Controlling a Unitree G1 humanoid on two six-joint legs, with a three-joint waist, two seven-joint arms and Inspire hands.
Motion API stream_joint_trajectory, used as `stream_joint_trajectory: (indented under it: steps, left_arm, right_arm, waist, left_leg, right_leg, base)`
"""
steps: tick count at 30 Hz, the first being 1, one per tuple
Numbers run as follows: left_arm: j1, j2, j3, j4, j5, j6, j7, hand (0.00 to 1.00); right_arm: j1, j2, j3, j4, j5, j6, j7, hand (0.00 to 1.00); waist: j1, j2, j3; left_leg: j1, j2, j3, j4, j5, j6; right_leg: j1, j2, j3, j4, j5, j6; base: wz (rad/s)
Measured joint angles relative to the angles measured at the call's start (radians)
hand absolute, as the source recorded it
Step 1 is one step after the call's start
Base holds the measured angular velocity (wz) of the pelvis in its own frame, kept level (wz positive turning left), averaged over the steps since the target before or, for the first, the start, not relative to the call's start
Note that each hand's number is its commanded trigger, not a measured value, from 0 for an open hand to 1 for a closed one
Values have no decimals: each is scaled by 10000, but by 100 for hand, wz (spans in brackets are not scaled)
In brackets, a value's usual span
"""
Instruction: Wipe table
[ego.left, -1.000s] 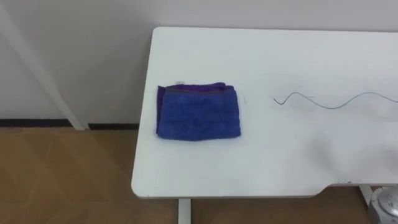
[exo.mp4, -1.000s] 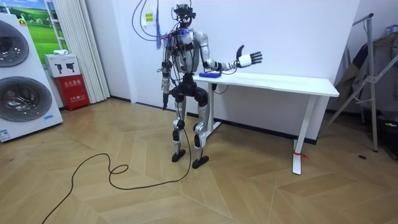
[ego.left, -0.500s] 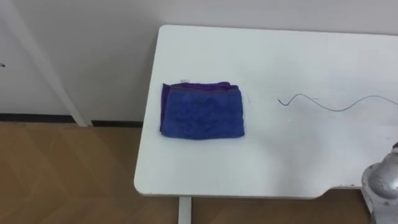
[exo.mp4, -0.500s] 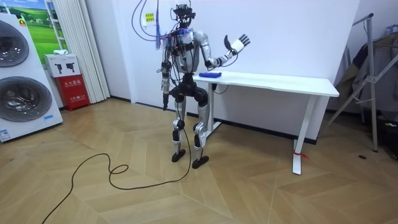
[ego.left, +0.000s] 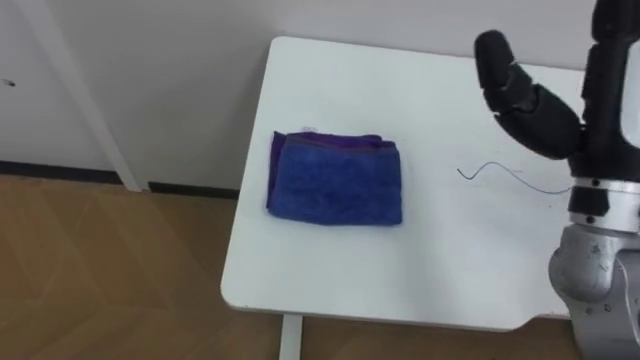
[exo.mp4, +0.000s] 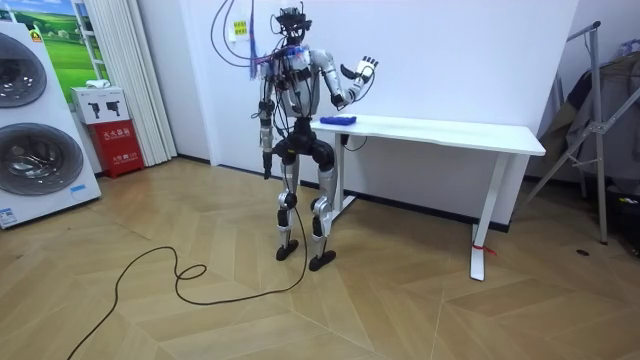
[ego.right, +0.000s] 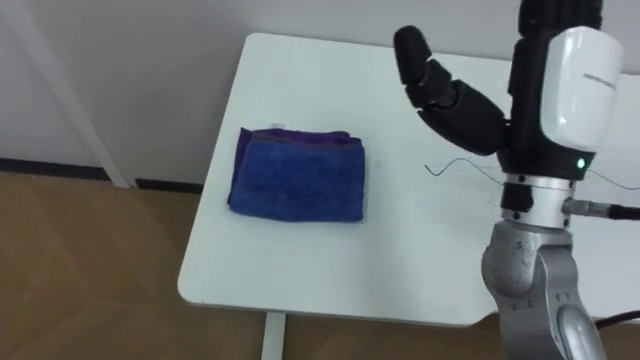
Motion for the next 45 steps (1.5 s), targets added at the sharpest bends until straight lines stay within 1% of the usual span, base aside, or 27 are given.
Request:
stream_joint_trajectory:
  steps: [2,4,5,7,9,10,12,14,15,17,19,22,24,27,30,34,40,45]
  left_arm:
    - [-86,39,-71,4,0,-1,3,0]
    - [-198,50,-137,41,4,0,-19,0]
    - [-203,50,-136,39,4,0,-22,0]
    - [-217,53,-134,38,3,3,-55,0]
    - [-215,54,-133,35,-2,12,-102,0]
    - [-220,53,-134,33,0,16,-157,0]
    - [-266,55,-131,23,3,16,-219,0]
    - [-304,55,-144,22,-2,20,-248,0]
    - [-340,56,-147,18,0,22,-272,0]
    - [-388,55,-146,18,2,34,-307,0]
    - [-497,55,-137,-18,31,37,-360,0]
    - [-606,108,-135,-20,619,53,-407,0]
    - [-641,114,-137,-20,775,59,-426,0]
    - [-638,115,-133,-20,867,95,-447,0]
    - [-605,115,-134,-22,1026,98,-458,0]
    - [-628,113,-134,-68,1067,104,-458,0]
    - [-605,113,-135,22,1158,94,-455,0]
    - [-555,109,-135,40,1155,96,-483,0]
  right_arm:
    - [-2,-4,311,50,-60,7,272,0]
    - [-29,-15,664,256,-155,41,609,0]
    - [-68,-14,768,338,-235,86,707,0]
    - [-118,-15,1038,471,-390,226,1062,0]
    - [-214,-15,1202,632,-387,224,1213,0]
    - [-245,-16,1268,745,-391,235,1335,0]
    - [-243,-19,1422,767,-450,345,1516,0]
    - [-253,-23,1577,844,-639,356,1639,0]
    - [-314,-26,1728,1098,-752,358,1658,0]
    - [-434,-24,1970,1602,-976,450,1791,0]
    - [-468,-25,2171,1936,-1432,593,1985,0]
    - [-503,-25,2401,2641,-2078,669,1987,0]
    - [-503,-27,2410,2918,-2331,725,1987,0]
    - [-510,-48,2407,3107,-2523,875,1985,0]
    - [-549,-42,2419,3106,-2671,874,1953,0]
    - [-565,-35,2767,3439,-2673,870,1850,0]
    - [-632,-33,3326,4890,-2692,877,1898,0]
    - [-633,-34,3351,5015,-2699,872,1906,0]
  waist:
    - [36,4,3]
    - [273,-23,17]
    - [291,-37,23]
    - [480,-98,48]
    - [572,-151,73]
    - [631,-174,66]
    - [679,-175,66]
    - [749,-177,64]
    - [772,-154,79]
    - [774,-153,80]
    - [836,-141,87]
    - [871,-145,79]
    - [971,-143,79]
    - [1081,-122,61]
    - [1162,-132,54]
    - [1342,-144,46]
    - [1410,-140,51]
    - [1384,-140,51]
  left_leg:
    - [-31,-4,-55,31,1,-1]
    - [-30,-1,-26,30,3,-4]
    - [-36,1,-30,30,4,-4]
    - [-57,1,-36,23,3,-4]
    - [-69,3,-54,18,3,-4]
    - [-79,4,-76,14,3,-4]
    - [-101,4,-148,16,2,-5]
    - [-109,2,-180,20,3,-5]
    - [-110,-3,-210,28,3,-4]
    - [-131,-8,-249,33,3,-4]
    - [-203,-17,-296,53,3,-4]
    - [-261,-26,-361,56,5,-5]
    - [-302,-43,-371,55,5,-5]
    - [-309,-42,-427,55,8,-9]
    - [-276,-43,-459,53,10,-9]
    - [-230,-43,-477,50,10,-9]
    - [-237,-50,-534,48,10,-9]
    - [-234,-53,-559,59,10,-9]
  right_leg:
    - [14,-7,-56,-2,0,0]
    - [4,-6,-46,-5,0,0]
    - [1,-7,-50,-5,0,0]
    - [-21,-7,-55,-9,0,0]
    - [-27,-7,-72,-12,0,0]
    - [-30,-6,-90,-15,0,0]
    - [-26,-8,-156,-15,0,0]
    - [-17,-9,-171,-16,0,0]
    - [0,-11,-186,-16,0,0]
    - [3,-14,-194,-20,0,0]
    - [-29,-21,-228,-29,0,0]
    - [-28,-24,-313,-98,0,0]
    - [-32,-25,-310,-189,0,0]
    - [-25,-23,-329,-189,0,1]
    - [-20,-22,-324,-189,0,1]
    - [29,-24,-324,-191,0,1]
    - [103,-29,-349,-198,0,1]
    - [137,-33,-381,-200,0,1]
  base:
    - [10]
    - [0]
    - [0]
    - [0]
    - [2]
    - [5]
    - [9]
    - [7]
    - [6]
    - [8]
    - [7]
    - [5]
    - [0]
    - [4]
    - [3]
    - [1]
    - [3]
    - [1]
